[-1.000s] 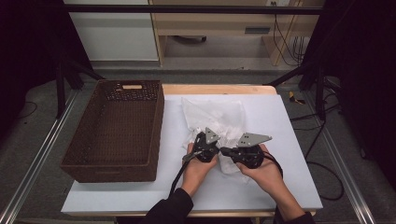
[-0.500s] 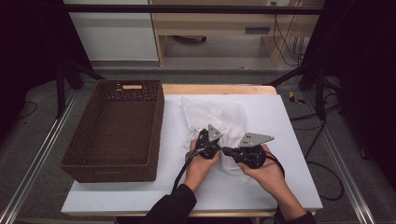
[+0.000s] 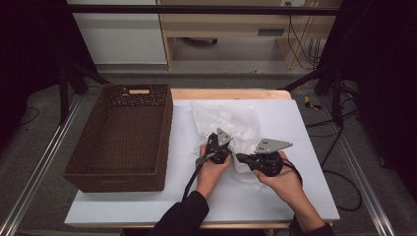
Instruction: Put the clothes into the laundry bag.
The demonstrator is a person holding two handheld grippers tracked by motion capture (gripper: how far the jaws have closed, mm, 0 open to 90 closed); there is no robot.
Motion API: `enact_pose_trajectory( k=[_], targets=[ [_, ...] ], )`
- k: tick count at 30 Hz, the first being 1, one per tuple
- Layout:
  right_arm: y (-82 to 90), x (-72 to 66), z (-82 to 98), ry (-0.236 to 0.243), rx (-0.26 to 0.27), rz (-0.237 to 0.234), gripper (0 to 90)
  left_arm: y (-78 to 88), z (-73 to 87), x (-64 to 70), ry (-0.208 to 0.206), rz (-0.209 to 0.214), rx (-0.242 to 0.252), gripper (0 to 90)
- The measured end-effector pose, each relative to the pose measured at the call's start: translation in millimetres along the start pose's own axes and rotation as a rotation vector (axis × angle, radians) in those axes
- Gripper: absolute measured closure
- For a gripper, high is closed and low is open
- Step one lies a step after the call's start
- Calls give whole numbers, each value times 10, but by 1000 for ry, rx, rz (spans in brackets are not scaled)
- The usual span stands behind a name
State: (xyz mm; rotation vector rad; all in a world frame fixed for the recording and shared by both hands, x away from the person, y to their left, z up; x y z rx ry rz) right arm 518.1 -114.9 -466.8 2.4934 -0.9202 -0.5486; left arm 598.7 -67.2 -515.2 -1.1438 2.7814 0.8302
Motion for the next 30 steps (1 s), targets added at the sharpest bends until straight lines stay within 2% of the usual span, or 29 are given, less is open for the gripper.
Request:
enact_pose_trajectory(
  k=[15,23,27,30],
  targets=[
    [14,55,7,-15,3,4,900,-141,-37,-115,32,-60,15,900],
    [12,109,9,-30,9,13,900,-210,-43,-159,25,-89,10,900],
    [4,145,7,-42,13,13,900,-273,-70,-174,43,-97,12,900],
    [-1,166,7,-48,14,15,900,-310,-65,-180,34,-96,-1,900]
  ],
)
Point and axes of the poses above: each handheld gripper's, and its own axes: y roughly backward along the jaws, z roughly out of its underside, x roughly to its right, the point moved 10 cm from there along -y, roughly forward along the jaws, and after that the axes turned 14 degrees about -y, right-handed, at the moved point
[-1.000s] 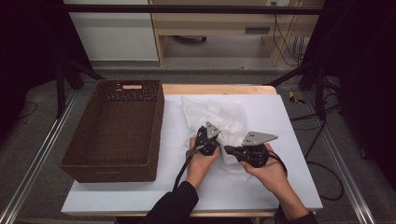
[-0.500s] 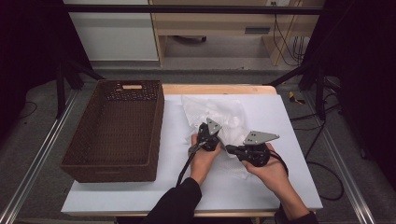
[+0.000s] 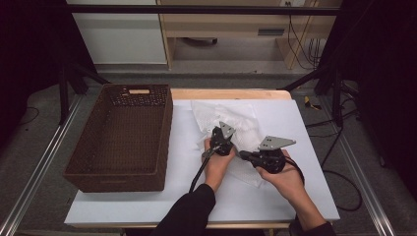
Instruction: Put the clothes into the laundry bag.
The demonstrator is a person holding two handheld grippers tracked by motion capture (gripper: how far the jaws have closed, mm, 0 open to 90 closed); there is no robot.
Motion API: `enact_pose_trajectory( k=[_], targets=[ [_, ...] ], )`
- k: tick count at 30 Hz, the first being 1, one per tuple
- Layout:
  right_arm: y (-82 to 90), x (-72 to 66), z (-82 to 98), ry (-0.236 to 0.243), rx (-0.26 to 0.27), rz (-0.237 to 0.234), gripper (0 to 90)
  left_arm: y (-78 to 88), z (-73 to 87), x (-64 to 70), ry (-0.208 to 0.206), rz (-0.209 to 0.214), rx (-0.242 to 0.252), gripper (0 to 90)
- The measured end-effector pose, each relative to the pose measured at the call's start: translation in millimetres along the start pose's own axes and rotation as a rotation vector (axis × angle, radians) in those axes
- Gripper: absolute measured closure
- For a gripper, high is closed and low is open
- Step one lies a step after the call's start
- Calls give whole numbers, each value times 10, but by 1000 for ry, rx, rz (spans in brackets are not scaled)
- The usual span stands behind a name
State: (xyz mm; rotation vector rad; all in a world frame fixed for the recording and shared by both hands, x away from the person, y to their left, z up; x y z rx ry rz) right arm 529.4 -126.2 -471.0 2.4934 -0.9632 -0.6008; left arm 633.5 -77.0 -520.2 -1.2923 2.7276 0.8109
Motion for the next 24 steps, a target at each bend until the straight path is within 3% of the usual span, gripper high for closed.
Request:
enact_pose_trajectory(
  k=[5,10,18,24],
  targets=[
    [-1,40,1,-13,4,4,900,-37,-2,-4,-12,-1,-6,900],
    [-2,63,-12,-26,13,4,900,-71,-43,0,10,6,6,900],
    [-6,106,-21,-44,19,13,900,-151,-36,28,0,45,-5,900],
    [-14,138,-33,-50,26,26,900,-58,-26,66,11,66,-22,900]
  ],
)
Point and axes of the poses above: each handheld gripper's, and its own axes: y roughly backward along the jaws, z roughly out of its underside, x roughly to its right, the point moved 10 cm from there along -y, roughly forward along the jaws, and after that the axes turned 14 degrees about -y, right-handed, at the moved point
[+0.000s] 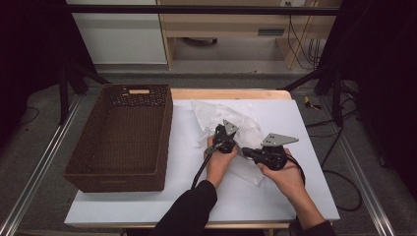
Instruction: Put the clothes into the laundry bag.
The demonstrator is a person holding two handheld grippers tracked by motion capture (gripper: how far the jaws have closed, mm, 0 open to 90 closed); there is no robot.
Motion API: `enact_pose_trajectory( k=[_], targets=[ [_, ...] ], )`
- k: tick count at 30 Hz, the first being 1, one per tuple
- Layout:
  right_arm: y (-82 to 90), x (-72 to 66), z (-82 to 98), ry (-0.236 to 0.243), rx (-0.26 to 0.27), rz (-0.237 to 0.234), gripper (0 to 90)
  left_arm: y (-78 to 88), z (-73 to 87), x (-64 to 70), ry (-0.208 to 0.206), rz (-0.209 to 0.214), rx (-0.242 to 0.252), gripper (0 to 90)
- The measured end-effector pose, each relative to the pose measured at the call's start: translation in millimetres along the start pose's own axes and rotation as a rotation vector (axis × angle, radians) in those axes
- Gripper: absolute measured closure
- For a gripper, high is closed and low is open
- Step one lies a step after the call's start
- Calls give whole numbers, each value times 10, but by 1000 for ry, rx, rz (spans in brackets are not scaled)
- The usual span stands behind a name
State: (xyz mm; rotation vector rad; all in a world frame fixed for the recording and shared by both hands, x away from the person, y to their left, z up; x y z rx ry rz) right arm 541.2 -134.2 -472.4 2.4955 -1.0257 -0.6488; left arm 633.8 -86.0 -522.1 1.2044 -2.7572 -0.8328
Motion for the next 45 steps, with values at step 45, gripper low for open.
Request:
enact_pose_trajectory(
  k=[45],
  targets=[
    [12,20,-25,10,4,16,900,744,455,-334,25,-59,-143,900]
  ],
)
Point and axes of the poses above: each handheld gripper's, and its own axes: y roughly backward along the jaws, z roughly out of its underside, x roughly to its right, the point moved 10 cm from there along -y, roughly forward along the jaws, and after that the axes turned 14 degrees about -y, right-handed, at the moved point
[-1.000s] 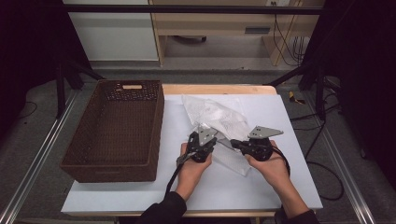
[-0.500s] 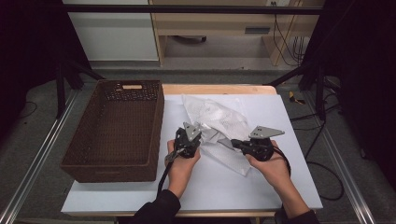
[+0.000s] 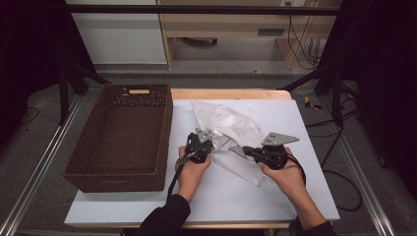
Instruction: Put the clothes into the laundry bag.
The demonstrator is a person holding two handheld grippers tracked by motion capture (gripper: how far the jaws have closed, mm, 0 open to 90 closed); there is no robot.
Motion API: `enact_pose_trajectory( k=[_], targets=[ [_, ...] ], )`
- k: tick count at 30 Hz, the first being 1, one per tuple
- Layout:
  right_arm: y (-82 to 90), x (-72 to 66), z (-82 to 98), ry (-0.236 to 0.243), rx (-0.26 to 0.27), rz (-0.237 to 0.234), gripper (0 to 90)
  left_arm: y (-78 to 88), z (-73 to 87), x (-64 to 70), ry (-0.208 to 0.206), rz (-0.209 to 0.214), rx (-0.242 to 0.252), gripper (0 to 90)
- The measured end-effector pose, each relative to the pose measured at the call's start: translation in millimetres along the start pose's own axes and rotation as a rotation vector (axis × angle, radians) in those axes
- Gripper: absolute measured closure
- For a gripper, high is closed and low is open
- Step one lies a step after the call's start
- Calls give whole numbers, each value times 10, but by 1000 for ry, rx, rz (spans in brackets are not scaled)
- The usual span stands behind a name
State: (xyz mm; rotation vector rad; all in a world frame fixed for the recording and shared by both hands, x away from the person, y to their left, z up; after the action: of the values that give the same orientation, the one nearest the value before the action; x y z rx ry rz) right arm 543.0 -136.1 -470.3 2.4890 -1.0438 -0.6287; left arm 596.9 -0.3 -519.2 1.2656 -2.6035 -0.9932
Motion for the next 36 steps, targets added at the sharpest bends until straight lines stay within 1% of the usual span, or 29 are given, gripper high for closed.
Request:
enact_pose_trajectory(
  k=[2,4,6,9,12,14,19,23,29,31,35,36],
  targets=[
    [-2,-5,1,2,-1,-2,900,-38,-50,54,-8,11,8,900],
    [-4,-10,4,2,-3,-3,900,-81,-94,106,-26,17,9,900],
    [-3,-18,5,2,-4,-5,900,-127,-134,131,-41,22,11,900],
    [-3,-23,6,6,-5,-5,900,-204,-190,150,-34,40,31,900],
    [-8,-28,8,3,-8,-5,900,-264,-237,185,-23,69,49,900],
    [-16,-28,5,6,-6,-5,900,-292,-270,231,-27,87,63,900],
    [-20,-32,-15,5,1,-9,900,-320,-319,332,-44,114,78,900],
    [-18,-50,-11,8,-1,-11,900,-366,-385,359,-62,128,90,900],
    [-30,-86,7,12,-10,-18,900,-493,-502,351,-60,123,111,900],
    [-36,-90,17,17,-15,-18,900,-528,-533,343,-69,111,114,900],
    [-33,-92,28,14,-16,-18,900,-592,-571,302,-66,92,119,900],
    [-34,-90,40,14,-19,-20,900,-618,-573,295,-62,94,117,900]
  ],
)
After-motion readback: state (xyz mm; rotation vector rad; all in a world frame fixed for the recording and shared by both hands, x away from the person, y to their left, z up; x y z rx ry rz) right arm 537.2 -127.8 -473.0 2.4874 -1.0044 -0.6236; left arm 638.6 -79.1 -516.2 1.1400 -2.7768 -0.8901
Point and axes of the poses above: each handheld gripper's, and its own axes: y roughly backward along the jaws, z roughly out of its underside, x roughly to its right, the point moved 10 cm from there along -y, roughly forward along the jaws, and after that the axes turned 14 degrees about -y, right-handed, at the moved point
